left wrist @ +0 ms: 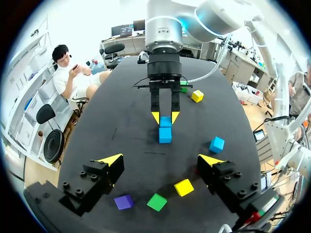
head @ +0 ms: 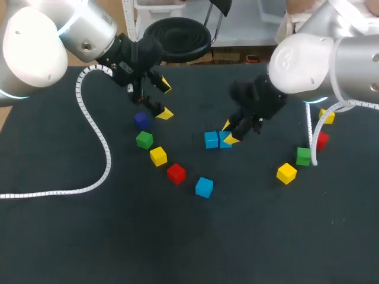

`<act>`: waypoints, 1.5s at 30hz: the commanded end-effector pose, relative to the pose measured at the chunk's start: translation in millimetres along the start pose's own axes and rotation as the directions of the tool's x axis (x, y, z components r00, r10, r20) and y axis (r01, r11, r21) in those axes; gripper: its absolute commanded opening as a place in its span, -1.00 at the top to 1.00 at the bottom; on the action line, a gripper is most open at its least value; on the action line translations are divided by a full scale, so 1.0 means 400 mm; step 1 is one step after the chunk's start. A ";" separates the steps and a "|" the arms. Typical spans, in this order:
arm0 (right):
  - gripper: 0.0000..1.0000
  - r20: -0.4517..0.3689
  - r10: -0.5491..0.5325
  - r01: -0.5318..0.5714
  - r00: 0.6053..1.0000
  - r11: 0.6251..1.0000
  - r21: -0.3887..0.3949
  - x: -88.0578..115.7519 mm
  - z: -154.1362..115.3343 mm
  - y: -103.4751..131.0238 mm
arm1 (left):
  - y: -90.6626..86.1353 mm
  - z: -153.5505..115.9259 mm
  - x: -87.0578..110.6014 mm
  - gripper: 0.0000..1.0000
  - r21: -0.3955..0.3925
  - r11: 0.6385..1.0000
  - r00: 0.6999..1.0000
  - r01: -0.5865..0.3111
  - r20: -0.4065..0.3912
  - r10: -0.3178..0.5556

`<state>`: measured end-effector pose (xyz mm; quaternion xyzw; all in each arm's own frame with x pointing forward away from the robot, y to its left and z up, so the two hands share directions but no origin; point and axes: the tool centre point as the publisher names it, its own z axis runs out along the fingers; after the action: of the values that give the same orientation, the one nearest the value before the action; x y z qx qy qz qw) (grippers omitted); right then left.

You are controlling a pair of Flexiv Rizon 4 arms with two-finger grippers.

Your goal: Place the blue cubes, place green cubes on the blue cubes, place the yellow cubes on the green cubes, then place the red cubes on the yellow cubes, and place purple cube on the red cubes.

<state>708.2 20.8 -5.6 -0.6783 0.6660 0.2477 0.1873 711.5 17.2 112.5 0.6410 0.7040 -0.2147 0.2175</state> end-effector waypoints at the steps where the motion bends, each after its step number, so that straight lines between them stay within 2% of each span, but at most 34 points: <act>1: 1.00 0.001 0.003 -0.003 1.000 1.000 0.006 0.008 -0.002 0.004 | 0.004 0.000 -0.002 -1.00 0.003 1.000 1.000 0.001 -0.004 -0.001; 45: 1.00 -0.008 0.004 -0.004 1.000 1.000 -0.002 0.011 0.003 -0.002 | 0.004 0.000 -0.002 -1.00 0.003 1.000 1.000 0.001 -0.004 -0.001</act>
<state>709.2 17.4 -6.3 -0.6781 0.6685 0.2445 0.1830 711.5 17.2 112.5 0.6410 0.7040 -0.2147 0.2175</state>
